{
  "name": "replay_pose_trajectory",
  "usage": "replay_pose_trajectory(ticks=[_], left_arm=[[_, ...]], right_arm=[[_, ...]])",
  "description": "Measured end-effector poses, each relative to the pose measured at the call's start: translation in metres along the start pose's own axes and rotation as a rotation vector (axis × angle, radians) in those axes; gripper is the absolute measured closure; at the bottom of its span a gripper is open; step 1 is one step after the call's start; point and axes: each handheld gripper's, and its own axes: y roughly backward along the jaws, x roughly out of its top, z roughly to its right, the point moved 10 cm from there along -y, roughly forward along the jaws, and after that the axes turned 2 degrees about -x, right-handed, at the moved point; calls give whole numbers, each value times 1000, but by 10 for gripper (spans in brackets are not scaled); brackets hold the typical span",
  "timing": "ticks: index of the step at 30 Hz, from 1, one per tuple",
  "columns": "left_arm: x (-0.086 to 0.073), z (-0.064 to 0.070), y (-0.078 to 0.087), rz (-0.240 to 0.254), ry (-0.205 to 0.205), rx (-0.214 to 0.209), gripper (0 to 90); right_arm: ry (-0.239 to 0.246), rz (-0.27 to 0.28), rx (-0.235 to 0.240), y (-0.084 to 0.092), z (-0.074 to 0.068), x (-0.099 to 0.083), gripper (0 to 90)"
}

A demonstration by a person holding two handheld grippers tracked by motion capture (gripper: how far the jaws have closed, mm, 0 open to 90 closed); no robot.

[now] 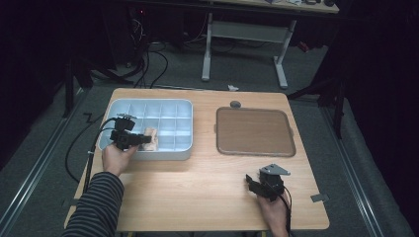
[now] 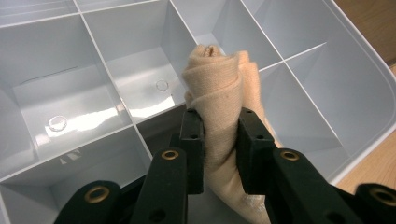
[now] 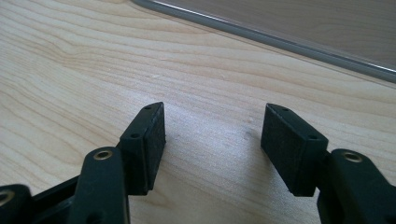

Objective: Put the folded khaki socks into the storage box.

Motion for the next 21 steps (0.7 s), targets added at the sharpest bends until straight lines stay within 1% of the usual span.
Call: replay_pose_trajectory(ticks=[4,7,10,13,16,21], left_arm=[[-1,0,-1,-7,0,-7,750],[-2,0,-1,-11,-5,-3,750],[-2,0,-1,-12,-1,-6,750],[-2,0,-1,-18,-2,-3,751],[-4,-1,-1,-31,-10,8,753],[-6,-2,-2,-39,-7,5,753]], right_arm=[[0,0,0,0,0,0,402],[0,0,0,0,0,0,402],[0,0,0,0,0,0,402],[0,0,0,0,0,0,402],[1,1,1,0,0,0,401],[1,1,1,0,0,0,401]])
